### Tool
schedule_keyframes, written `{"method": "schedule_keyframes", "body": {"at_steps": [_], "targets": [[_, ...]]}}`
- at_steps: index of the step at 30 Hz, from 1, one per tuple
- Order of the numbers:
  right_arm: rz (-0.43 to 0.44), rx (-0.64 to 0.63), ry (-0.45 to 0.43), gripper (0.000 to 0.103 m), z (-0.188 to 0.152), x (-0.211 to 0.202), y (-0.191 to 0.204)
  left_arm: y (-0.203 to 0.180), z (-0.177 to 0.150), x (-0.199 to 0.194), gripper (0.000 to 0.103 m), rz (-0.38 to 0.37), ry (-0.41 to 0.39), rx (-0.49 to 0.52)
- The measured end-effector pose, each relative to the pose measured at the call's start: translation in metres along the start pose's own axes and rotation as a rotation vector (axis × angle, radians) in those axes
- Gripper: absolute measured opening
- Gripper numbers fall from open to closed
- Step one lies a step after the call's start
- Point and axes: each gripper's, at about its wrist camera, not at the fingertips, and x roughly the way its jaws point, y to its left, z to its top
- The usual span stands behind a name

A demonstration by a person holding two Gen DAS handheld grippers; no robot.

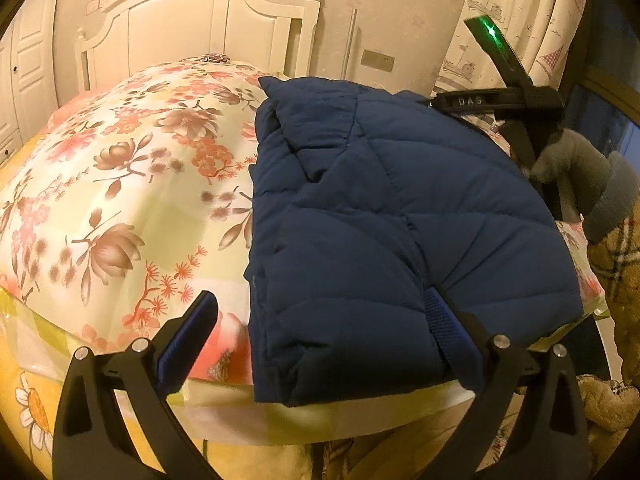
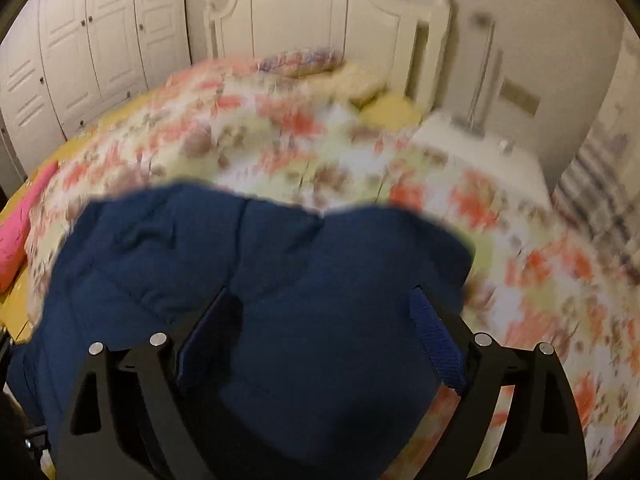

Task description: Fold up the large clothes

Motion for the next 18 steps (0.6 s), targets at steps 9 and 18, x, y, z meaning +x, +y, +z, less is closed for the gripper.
{"method": "schedule_keyframes", "body": {"at_steps": [9,18], "targets": [[0.27,0.199,-0.047,0.087,-0.068,-0.074,-0.033,0.006,0.009,-0.016,0.101,-0.03,0.025,-0.042],[0.559,0.428,0.047,0.087,-0.163,-0.081,-0.041,0.054,0.063,-0.023,0.101,-0.221,0.077,-0.22]]}}
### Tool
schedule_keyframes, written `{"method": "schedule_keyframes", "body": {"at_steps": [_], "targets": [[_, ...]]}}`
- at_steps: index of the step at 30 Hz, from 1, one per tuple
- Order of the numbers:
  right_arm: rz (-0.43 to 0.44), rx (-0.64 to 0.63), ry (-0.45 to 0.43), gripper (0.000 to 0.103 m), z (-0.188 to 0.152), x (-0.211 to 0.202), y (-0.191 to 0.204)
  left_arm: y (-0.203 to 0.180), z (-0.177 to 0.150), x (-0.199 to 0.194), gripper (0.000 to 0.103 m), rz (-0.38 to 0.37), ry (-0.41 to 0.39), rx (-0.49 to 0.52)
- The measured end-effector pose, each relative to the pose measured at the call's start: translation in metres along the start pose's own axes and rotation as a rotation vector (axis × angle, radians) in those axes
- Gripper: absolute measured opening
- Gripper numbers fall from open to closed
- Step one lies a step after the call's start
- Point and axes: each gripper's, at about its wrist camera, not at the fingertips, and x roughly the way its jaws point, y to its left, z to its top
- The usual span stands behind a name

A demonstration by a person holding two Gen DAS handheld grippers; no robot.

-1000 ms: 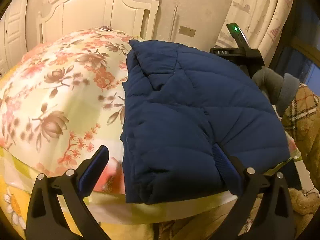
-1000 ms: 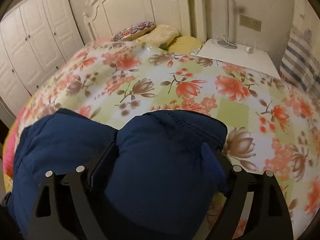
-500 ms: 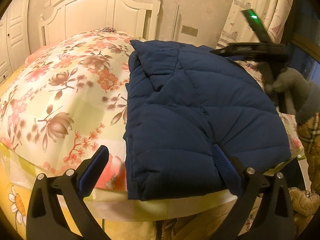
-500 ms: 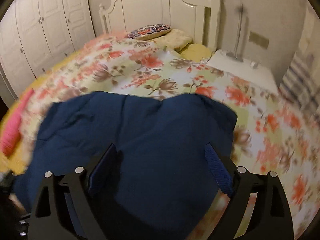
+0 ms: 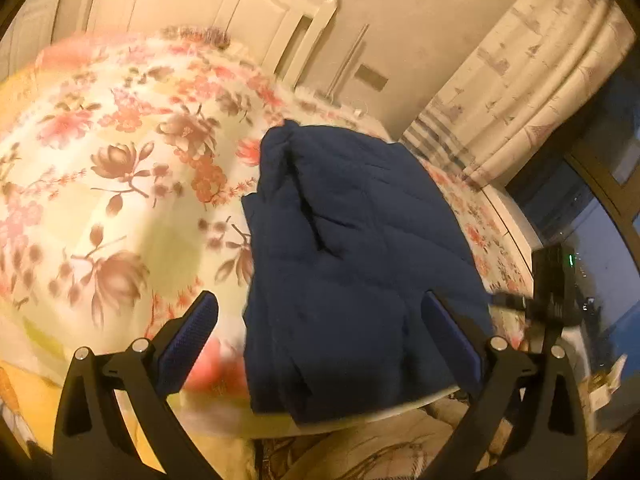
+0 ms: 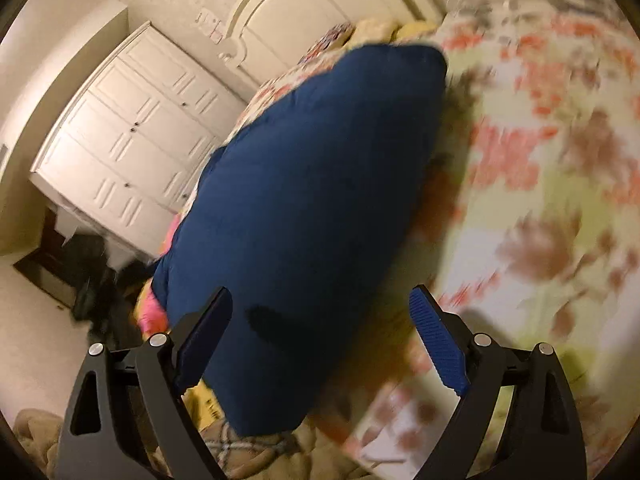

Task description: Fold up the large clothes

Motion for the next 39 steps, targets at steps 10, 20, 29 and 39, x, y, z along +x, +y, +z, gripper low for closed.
{"method": "schedule_keyframes", "body": {"at_steps": [10,20,29,39], "targets": [[0.08,0.04,0.064,0.089,0.009,0.039,0.008,0.04,0.019,0.099,0.101,-0.27,0.316,-0.155],[0.076,-0.001,-0.003,0.093,0.001,0.054,0.029,0.026,0.014,0.102,0.081,-0.376,0.242,-0.085],[0.005,-0.117,-0.25,0.083,0.028,-0.019,0.038,-0.059,0.058,0.096,0.063,-0.374,0.053,0.048],[-0.147,-0.063,-0.368,0.082,0.135,-0.066,-0.06,-0.129,0.177,0.244,0.062,-0.379,0.045,0.081]]}}
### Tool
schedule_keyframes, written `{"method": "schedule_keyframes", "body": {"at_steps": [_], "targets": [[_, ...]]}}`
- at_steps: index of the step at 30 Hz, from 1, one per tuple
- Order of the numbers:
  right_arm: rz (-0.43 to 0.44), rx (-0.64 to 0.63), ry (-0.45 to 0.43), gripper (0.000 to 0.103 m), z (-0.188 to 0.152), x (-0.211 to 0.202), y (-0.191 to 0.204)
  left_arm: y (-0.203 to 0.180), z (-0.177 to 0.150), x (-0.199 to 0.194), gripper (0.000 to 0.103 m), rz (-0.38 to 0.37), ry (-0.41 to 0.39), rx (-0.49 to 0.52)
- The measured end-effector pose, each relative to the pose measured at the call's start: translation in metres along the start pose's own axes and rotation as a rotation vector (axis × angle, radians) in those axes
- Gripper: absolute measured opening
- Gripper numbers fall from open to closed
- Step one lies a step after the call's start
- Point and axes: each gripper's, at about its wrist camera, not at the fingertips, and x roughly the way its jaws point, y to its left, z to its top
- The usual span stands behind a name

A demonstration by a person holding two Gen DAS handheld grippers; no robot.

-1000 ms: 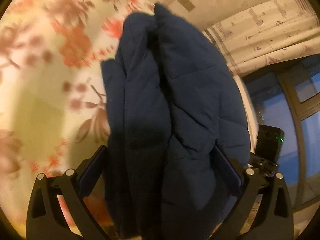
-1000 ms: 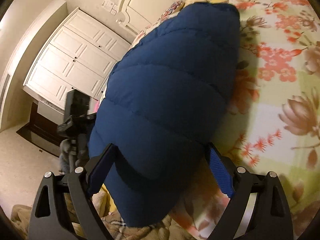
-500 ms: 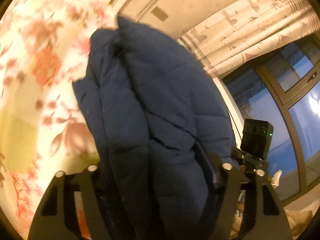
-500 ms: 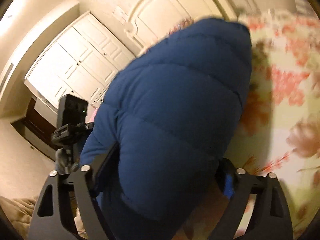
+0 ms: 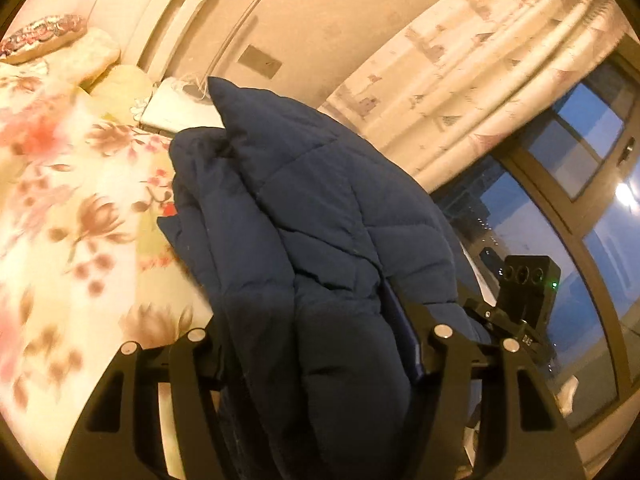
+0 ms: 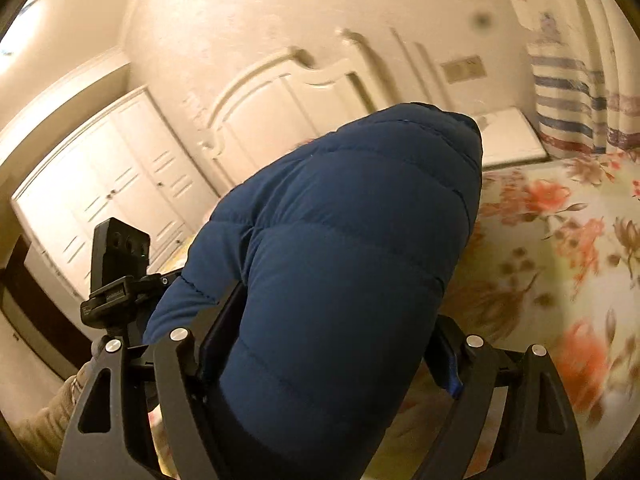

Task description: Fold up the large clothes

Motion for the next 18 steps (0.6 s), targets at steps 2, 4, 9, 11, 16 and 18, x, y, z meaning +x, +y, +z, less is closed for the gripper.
{"method": "schedule_keyframes", "body": {"at_steps": [2,4,9,11,16,18], "targets": [[-0.03,0.049,0.052,0.081,-0.005,0.02,-0.022,0.015,-0.007,0.029,0.062,0.032,0.037,-0.033],[-0.093,0.099,0.136,0.082,-0.019,0.038,-0.045,0.028,-0.023,0.052,0.07,0.066,0.073,-0.052],[-0.133,0.119,0.083,0.098,-0.034,0.016,-0.038,0.04,-0.037,0.035,0.087,0.082,0.025,-0.08],[-0.17,0.099,0.095,0.098,-0.028,0.009,-0.028,0.033,-0.037,0.02,0.089,0.153,0.004,-0.046],[-0.348,0.049,0.077,0.098,-0.014,-0.042,0.019,-0.053,-0.034,-0.037,0.1,0.553,-0.149,0.28],[-0.399,-0.016,-0.011,0.098,0.0,-0.072,0.056,-0.096,-0.031,-0.061,0.101,0.656,-0.225,0.385]]}}
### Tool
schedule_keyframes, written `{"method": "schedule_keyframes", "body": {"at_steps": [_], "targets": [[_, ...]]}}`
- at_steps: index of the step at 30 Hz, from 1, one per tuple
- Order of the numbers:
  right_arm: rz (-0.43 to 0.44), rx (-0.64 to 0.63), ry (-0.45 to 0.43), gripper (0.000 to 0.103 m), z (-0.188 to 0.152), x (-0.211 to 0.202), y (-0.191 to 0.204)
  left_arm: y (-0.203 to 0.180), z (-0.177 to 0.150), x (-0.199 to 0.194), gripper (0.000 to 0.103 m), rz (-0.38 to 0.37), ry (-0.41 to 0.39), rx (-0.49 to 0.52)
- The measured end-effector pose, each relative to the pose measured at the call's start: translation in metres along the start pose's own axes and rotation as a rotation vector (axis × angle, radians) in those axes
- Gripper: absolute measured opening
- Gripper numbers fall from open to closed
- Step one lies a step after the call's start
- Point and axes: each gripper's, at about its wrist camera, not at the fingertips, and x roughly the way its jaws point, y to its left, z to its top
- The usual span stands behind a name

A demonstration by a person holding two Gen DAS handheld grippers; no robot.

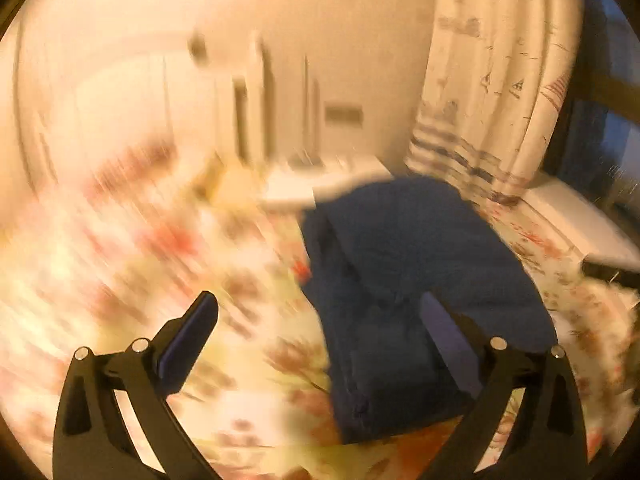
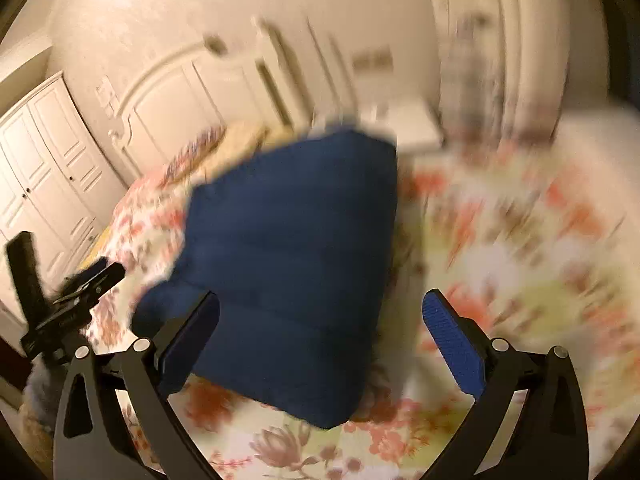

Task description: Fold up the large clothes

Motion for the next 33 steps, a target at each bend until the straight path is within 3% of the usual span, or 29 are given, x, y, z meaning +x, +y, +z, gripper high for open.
{"method": "schedule_keyframes", "body": {"at_steps": [5,8,10,12,15,21,33], "targets": [[-0.1,-0.094,-0.202,0.099,0.03,-0.083,0.052,-0.043,0.045,-0.106,0.101,0.203,-0.203,0.069],[-0.193,-0.162,-0.263,0.099,0.032,-0.109,0.078,-0.063,0.056,-0.14,0.101,0.279,-0.243,0.055],[-0.224,-0.195,-0.278,0.099,0.022,-0.117,0.085,-0.068,0.052,-0.157,0.101,0.266,-0.25,0.022],[-0.191,-0.195,-0.279,0.099,0.01,-0.121,0.087,-0.066,0.043,-0.166,0.101,0.207,-0.231,-0.015],[-0.162,-0.182,-0.259,0.099,-0.005,-0.119,0.085,-0.063,0.031,-0.167,0.101,0.207,-0.196,-0.057],[-0.125,-0.179,-0.235,0.099,-0.022,-0.119,0.087,-0.069,0.015,-0.155,0.101,0.161,-0.141,-0.054],[-0.157,-0.228,-0.24,0.099,-0.034,-0.119,0.096,-0.075,0.0,-0.149,0.101,0.153,-0.12,-0.04]]}}
